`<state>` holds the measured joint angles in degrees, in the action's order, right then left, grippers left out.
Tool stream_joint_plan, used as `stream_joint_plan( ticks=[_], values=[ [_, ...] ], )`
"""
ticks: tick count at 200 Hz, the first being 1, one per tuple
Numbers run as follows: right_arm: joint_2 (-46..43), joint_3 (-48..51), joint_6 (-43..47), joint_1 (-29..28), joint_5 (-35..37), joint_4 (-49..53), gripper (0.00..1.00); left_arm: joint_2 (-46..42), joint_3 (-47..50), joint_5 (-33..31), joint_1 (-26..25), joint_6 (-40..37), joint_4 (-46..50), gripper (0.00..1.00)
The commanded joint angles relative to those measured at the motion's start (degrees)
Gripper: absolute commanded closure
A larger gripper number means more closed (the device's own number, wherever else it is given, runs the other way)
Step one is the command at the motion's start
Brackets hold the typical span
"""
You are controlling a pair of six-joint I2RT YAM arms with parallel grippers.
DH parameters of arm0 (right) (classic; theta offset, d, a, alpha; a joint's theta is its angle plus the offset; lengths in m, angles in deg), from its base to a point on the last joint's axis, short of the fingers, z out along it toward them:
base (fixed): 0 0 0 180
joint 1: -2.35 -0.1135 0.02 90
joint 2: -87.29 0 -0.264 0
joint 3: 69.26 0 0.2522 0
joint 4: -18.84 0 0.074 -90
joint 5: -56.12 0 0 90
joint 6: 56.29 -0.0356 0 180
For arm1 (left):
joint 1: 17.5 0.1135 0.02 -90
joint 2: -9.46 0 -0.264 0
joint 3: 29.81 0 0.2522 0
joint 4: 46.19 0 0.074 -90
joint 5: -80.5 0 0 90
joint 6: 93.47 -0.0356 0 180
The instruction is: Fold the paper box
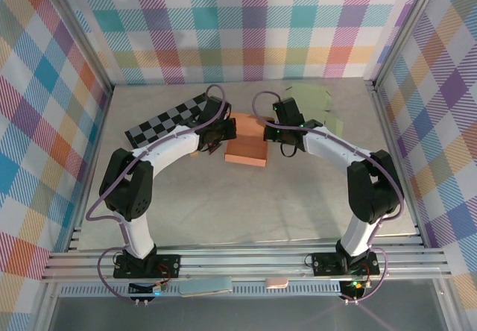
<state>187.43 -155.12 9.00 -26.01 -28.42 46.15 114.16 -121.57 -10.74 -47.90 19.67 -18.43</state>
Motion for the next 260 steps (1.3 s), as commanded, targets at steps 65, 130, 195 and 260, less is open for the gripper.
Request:
stream_joint_plan(
  ticks=[65, 130, 195, 260],
  values=[
    [-0.7, 5.3, 4.0, -1.9, -4.5, -16.0, 1.00, -4.1, 12.2, 7.9, 1.1, 1.1, -17.4, 0.99],
    [-2.9, 10.3, 6.1, -2.9, -4.5, -19.1, 1.00, -6.7, 20.9, 8.8, 1.1, 2.6, -25.9, 0.98],
    [-5.4, 11.4, 6.7, -3.6, -3.2, -14.6, 0.96, -6.9, 23.2, 8.5, 1.0, 2.7, -24.6, 0.98],
    [-10.8, 11.3, -1.8, -4.2, -4.3, -7.4, 0.72, -6.8, 23.7, 6.3, 0.5, 1.6, -21.7, 0.99]
  ],
)
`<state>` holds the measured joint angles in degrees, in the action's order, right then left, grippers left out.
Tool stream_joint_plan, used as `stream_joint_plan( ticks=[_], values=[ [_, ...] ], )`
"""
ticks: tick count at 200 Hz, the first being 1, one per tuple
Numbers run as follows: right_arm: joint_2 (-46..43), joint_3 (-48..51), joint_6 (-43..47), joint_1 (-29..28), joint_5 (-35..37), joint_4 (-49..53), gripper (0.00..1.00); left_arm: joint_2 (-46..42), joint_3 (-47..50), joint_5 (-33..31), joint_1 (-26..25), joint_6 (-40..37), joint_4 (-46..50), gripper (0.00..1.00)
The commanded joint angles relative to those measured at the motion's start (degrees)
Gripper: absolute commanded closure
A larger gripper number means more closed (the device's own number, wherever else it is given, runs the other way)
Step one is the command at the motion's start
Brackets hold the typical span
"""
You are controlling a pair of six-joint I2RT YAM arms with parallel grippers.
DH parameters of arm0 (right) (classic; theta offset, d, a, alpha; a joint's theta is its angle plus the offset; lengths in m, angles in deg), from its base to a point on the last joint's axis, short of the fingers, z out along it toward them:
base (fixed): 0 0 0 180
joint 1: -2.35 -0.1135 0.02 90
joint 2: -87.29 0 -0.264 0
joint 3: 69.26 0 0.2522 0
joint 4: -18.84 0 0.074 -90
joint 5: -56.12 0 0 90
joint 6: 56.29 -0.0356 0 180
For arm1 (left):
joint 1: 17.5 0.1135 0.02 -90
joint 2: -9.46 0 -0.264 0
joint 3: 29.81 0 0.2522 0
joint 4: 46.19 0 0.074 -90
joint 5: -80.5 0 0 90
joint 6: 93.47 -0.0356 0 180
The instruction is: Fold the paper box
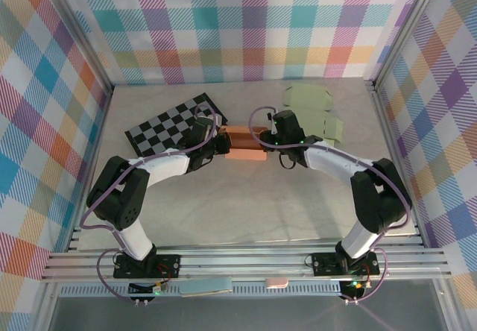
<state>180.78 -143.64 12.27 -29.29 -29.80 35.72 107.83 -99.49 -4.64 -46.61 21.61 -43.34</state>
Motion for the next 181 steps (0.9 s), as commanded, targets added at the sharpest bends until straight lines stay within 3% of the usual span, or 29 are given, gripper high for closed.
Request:
stream_joint_plan(
  ticks=[1, 29, 80, 130, 181],
  values=[
    [-4.3, -0.2, -5.3, -1.0, -3.0, 3.1, 0.71, -0.5, 1.7, 0.2, -0.8, -0.3, 3.3, 0.99],
    [-9.1, -0.1, -11.4, -1.0, -3.8, 7.4, 0.52, -1.0, 2.1, -0.5, -1.0, -0.8, 3.8, 0.99],
    [-16.0, 0.2, -21.5, -1.0, -7.9, 14.6, 0.41, -1.5, 2.4, -1.1, -1.7, -1.3, 4.3, 1.00],
    [-17.5, -5.1, -31.0, 1.1, -4.7, 26.3, 0.35, -2.0, 2.2, -2.2, -3.3, -2.9, 5.7, 1.00],
    [-10.8, -10.5, -45.2, 8.0, -14.8, 31.9, 0.40, -2.9, 3.3, -3.4, -4.9, -3.6, 6.7, 0.99]
  ],
)
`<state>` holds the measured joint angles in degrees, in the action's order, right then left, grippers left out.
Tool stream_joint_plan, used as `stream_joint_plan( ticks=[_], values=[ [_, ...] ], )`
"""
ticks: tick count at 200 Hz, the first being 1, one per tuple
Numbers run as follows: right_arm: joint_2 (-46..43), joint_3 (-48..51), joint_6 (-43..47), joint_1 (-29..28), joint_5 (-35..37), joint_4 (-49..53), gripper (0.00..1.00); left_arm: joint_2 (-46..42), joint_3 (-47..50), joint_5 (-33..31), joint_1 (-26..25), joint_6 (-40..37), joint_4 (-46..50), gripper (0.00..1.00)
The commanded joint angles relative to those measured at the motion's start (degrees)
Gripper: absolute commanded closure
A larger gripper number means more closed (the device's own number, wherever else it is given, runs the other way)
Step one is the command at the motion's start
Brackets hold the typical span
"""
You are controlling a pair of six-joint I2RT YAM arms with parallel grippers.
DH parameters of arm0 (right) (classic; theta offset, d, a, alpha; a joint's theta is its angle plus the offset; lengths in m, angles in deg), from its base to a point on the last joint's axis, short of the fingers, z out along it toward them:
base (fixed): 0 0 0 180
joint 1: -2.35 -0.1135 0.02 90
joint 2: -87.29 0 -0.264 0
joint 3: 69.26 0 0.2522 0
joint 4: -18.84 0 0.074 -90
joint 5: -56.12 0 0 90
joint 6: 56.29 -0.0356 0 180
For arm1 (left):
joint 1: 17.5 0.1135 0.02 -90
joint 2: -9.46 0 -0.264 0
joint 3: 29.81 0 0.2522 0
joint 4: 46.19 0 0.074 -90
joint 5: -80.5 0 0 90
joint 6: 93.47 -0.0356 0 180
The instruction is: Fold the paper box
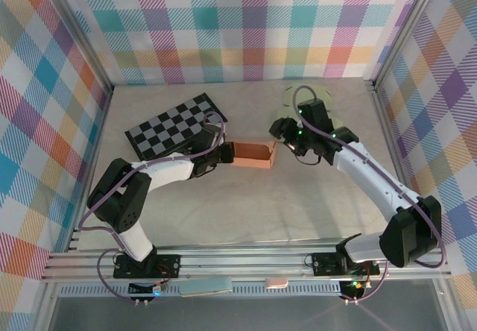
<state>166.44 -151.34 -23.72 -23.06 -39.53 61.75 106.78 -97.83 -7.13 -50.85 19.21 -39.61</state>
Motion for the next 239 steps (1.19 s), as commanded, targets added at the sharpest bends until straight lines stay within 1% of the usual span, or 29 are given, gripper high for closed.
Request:
stream_joint_plan(
  ticks=[1, 18, 56, 81, 122, 195, 218, 239],
  values=[
    [3.7, -2.9, -9.4, 1.9, -5.3, 5.9, 0.40, -1.9, 1.7, -1.0, -0.6, -1.2, 3.0, 0.99],
    [7.1, -4.2, -11.0, 2.9, -8.4, 6.2, 0.42, -2.2, 2.1, -1.2, -0.9, -0.9, 3.0, 0.98],
    [13.4, -5.9, -12.8, 3.6, -11.9, 7.3, 0.47, -2.3, 2.5, -1.3, -1.7, -0.7, 3.1, 0.98],
    [15.1, -4.1, -14.6, 3.6, -14.6, 4.8, 0.51, -2.4, 2.6, -1.4, -2.2, -0.5, 3.4, 0.97],
    [17.7, -3.3, -13.3, 3.6, -16.5, 4.9, 0.57, -2.9, 2.2, -1.5, -2.6, -0.4, 5.0, 0.93],
    [20.4, -1.0, -9.9, 3.7, -16.8, 4.5, 0.70, -2.7, 0.6, -1.3, -3.0, 0.2, 7.6, 0.85],
    [21.1, -0.8, -9.0, 3.6, -16.1, 4.8, 0.71, -3.2, 0.1, -1.1, -3.0, 0.8, 8.8, 0.81],
    [21.5, -0.6, -8.8, 3.7, -15.9, 4.6, 0.72, -5.5, 0.1, -0.7, -3.1, 2.4, 10.3, 0.76]
  ],
)
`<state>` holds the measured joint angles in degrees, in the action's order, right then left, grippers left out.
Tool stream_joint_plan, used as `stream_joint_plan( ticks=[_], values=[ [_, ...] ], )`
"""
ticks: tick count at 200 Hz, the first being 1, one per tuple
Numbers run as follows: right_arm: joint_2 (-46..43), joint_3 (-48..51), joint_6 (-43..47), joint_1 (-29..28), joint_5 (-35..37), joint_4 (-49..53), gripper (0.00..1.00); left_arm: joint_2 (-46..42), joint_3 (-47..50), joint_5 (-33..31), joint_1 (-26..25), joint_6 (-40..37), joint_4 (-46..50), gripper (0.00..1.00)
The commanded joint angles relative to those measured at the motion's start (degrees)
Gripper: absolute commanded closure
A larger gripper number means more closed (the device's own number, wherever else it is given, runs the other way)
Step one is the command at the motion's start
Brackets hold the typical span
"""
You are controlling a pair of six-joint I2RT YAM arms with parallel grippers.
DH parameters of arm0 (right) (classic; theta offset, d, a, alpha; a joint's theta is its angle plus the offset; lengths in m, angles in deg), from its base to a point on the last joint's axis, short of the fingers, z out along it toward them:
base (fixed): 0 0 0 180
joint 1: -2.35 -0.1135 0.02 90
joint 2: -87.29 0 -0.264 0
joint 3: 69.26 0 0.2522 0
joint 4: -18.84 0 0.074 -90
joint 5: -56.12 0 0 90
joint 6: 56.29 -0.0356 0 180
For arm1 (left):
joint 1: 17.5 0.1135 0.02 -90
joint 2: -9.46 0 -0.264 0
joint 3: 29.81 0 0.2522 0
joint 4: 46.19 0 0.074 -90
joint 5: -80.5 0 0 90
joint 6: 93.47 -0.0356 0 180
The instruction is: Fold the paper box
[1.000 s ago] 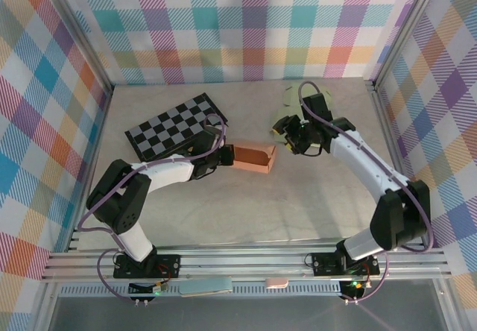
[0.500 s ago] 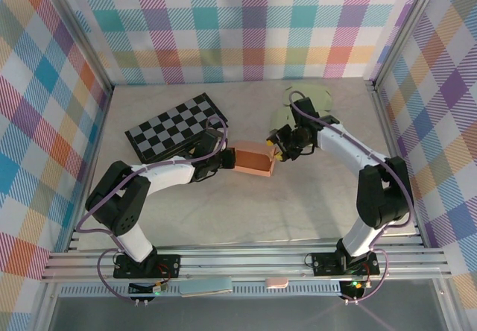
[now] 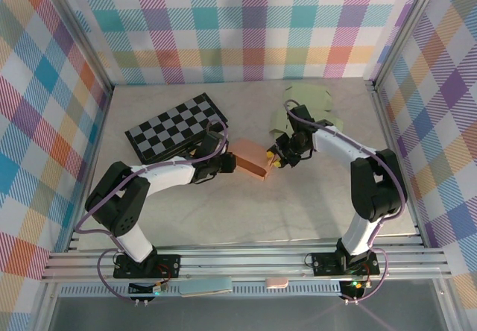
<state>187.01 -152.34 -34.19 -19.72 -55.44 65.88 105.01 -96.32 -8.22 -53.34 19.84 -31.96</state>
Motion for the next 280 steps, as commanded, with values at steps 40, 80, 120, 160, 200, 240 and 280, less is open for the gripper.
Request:
stream_joint_plan(
  ticks=[40, 80, 120, 160, 200, 240, 280],
  values=[
    [1.2, -0.5, 2.2, 0.3, 0.7, 0.7, 0.72, -10.7, 0.5, 3.1, -1.5, 6.1, 8.1, 0.69],
    [1.2, -1.5, 3.1, 0.3, 1.2, 1.7, 0.72, -23.2, 0.0, 2.9, -1.6, 11.7, 18.4, 0.60],
    [0.7, -2.5, 5.2, 0.3, 2.1, 3.3, 0.71, -19.2, -18.7, 5.4, 5.5, 12.3, 38.5, 0.47],
    [0.5, -2.7, 7.1, 0.3, 2.5, 4.2, 0.69, 4.7, -45.8, 16.2, 12.0, -2.9, 56.3, 0.47],
    [-0.4, -2.7, 9.1, 0.3, 2.1, 4.6, 0.65, 19.7, -56.0, 19.1, 11.2, -10.9, 58.8, 0.50],
    [-0.4, -2.1, 10.2, 0.3, 0.5, 4.1, 0.62, 23.3, -52.9, 19.3, 8.9, -11.5, 54.4, 0.55],
    [0.1, -1.2, 11.1, 0.3, -0.4, 3.2, 0.61, 22.0, -45.5, 17.7, 7.7, -10.5, 49.1, 0.58]
  ],
)
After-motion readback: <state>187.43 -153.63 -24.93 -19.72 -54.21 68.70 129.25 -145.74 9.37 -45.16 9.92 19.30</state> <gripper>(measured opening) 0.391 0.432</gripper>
